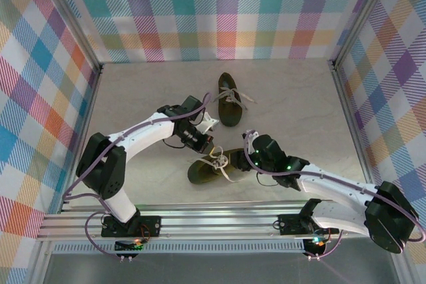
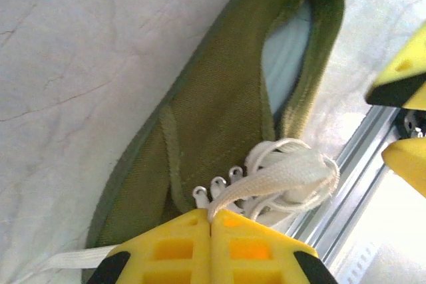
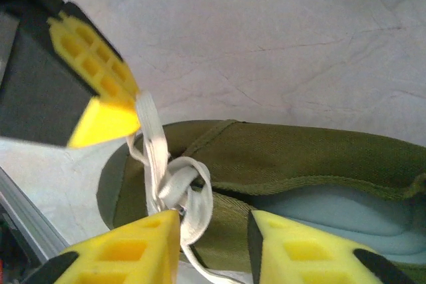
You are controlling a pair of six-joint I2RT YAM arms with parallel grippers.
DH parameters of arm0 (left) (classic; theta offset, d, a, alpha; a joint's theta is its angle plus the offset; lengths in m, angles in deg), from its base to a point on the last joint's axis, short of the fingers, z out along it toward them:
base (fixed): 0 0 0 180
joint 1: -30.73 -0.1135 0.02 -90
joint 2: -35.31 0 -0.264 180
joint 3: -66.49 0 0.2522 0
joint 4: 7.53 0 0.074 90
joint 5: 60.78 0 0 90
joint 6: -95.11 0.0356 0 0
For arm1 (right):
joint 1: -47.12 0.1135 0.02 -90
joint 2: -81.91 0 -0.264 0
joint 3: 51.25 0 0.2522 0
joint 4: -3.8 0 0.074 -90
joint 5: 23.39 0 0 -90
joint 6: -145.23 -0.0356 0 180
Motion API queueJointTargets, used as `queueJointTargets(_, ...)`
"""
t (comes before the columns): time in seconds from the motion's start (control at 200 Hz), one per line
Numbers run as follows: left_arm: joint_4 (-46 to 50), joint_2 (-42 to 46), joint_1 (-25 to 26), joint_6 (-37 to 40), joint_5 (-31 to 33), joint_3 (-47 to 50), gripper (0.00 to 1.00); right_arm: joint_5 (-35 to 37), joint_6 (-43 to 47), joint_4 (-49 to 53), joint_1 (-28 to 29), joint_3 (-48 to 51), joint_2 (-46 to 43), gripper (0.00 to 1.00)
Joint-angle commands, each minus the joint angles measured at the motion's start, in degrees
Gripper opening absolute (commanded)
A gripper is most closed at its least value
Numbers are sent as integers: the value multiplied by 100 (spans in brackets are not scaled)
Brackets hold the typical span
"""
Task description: Tie the shoes
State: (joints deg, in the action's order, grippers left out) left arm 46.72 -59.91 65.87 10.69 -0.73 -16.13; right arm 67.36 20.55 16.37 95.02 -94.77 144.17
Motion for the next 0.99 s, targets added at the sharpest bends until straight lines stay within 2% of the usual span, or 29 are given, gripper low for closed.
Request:
queueJointTargets(0.0, -143, 347, 55, 51, -252, 174, 0, -259, -423, -88, -1, -229, 215, 34)
queueJointTargets(0.505, -155, 292, 177, 76, -287, 180, 0, -309, -608, 117, 140, -587, 942, 34)
queueJointTargets(0.725, -147, 329, 220, 90, -231, 206, 0, 42, -475, 593, 317, -724, 962, 16)
queueJointTargets(0.99, -138, 312, 235, 83, -169, 215, 0, 222, -281, 987, 396, -566, 657, 8)
